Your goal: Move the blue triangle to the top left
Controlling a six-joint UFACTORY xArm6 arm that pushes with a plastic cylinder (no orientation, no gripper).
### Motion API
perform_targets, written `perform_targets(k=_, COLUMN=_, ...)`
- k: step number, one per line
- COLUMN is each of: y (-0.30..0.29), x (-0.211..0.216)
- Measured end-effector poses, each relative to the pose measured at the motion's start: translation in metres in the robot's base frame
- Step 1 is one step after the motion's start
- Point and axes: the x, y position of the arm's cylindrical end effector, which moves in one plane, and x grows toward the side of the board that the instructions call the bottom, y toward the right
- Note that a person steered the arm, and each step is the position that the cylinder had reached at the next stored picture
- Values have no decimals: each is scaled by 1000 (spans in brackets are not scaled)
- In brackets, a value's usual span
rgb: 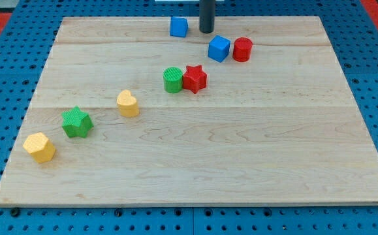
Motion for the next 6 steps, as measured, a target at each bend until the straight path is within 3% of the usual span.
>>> perform_targets(k=1, y=-25, x=-25)
perform_targets(k=2, y=-118, x=-14)
perform_targets(k=3, y=-153, x=-9)
perform_targets(k=4, y=-93, x=-22)
perform_targets(k=5, y=-54, x=-2)
perform_targets(k=6, y=-85, x=27)
